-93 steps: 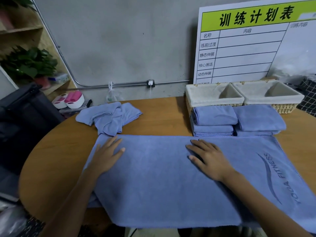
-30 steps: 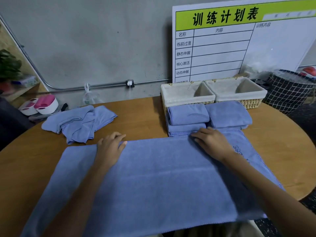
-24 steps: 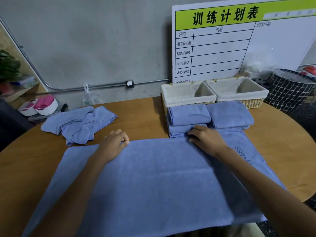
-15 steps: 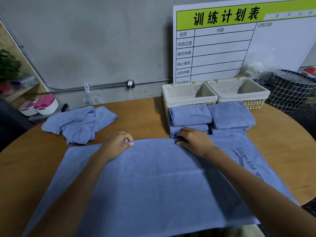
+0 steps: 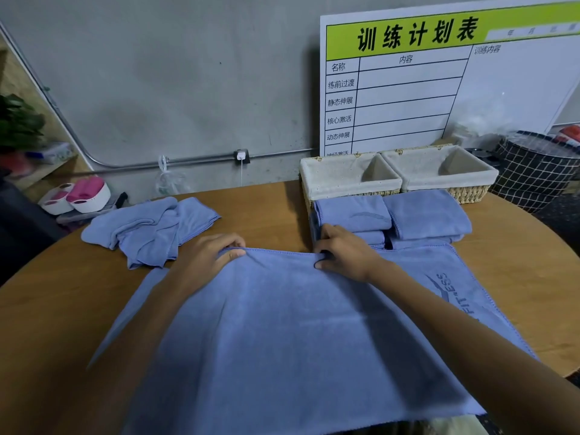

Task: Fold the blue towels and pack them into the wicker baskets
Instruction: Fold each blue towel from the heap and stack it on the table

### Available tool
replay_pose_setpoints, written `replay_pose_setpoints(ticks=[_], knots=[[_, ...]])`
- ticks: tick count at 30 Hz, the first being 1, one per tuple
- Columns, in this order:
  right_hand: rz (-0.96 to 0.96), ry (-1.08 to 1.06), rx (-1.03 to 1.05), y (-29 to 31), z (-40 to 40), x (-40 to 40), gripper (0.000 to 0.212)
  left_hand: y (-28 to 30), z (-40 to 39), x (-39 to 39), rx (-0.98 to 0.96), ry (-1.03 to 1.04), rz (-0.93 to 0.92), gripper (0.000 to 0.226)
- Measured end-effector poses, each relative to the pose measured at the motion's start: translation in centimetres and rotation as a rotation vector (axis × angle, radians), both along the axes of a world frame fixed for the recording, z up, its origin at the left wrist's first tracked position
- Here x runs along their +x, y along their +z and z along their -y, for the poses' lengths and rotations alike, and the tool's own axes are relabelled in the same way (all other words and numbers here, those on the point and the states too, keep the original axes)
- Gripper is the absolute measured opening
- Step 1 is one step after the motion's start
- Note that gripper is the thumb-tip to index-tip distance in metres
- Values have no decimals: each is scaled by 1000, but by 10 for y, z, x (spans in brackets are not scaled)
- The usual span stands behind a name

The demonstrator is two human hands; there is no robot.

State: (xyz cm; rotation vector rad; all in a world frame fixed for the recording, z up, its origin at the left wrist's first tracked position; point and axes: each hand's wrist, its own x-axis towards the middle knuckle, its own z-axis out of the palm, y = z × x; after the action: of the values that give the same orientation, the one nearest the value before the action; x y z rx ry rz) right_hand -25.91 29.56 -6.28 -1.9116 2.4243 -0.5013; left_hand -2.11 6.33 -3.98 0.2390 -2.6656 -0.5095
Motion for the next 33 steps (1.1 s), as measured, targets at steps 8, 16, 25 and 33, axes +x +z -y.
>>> replay_pose_setpoints(ticks=[8,16,25,33], knots=[[240,-4,89,9,-36,-33,28,-6,29,28,-46,122,105,16],[-10,-148,-92,38,-55,-75,63,-1,57,45,133,258,49,15],[-114,-125,-115,55,-65,-92,61,9,63,48,36,254,76,10],[-132,-26,-340,79,-113,-64,50,33,31,75,-141,228,-180,13]])
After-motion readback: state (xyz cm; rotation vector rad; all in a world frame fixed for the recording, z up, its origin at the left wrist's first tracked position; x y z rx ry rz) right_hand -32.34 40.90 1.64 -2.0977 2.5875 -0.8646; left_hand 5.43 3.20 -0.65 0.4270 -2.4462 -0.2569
